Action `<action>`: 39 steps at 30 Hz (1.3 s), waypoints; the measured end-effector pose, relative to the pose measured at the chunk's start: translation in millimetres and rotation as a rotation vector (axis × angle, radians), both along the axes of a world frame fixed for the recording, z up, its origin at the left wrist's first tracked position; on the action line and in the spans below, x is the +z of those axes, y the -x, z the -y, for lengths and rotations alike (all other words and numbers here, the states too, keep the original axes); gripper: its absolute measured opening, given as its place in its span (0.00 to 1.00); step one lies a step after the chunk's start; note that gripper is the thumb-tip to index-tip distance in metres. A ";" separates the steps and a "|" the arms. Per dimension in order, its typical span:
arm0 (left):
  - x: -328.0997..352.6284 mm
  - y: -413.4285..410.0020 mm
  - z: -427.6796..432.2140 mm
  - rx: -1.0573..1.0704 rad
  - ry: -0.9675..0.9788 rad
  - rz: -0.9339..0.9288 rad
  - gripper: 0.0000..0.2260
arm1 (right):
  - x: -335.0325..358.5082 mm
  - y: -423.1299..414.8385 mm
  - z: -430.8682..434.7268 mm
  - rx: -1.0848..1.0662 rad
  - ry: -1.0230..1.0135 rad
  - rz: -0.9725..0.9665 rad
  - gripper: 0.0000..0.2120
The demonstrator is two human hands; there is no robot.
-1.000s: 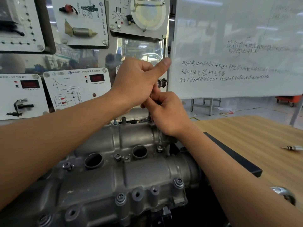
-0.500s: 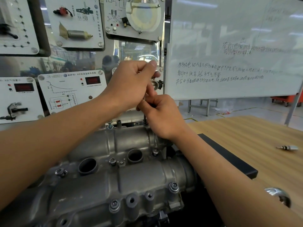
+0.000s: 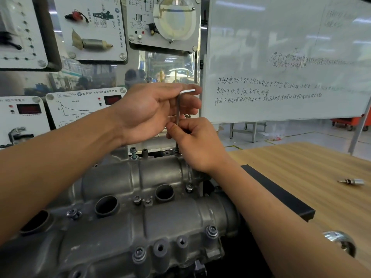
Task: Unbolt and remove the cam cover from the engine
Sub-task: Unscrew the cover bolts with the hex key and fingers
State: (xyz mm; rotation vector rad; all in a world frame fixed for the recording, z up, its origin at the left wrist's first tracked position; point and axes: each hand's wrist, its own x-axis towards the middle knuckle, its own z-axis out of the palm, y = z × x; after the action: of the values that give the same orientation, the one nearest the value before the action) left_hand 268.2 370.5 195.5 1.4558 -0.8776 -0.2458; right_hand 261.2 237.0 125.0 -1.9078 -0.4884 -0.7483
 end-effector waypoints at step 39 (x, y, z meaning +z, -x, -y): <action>2.6 -5.3 -9.2 0.251 0.122 0.197 0.11 | -1.6 2.2 3.5 0.049 -0.311 0.010 0.10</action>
State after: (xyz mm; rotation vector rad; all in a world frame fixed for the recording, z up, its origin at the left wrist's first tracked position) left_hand 273.5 379.7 198.1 1.4752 -0.8413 0.1384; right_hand 259.0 233.5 123.5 -1.5984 -0.3980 -0.7543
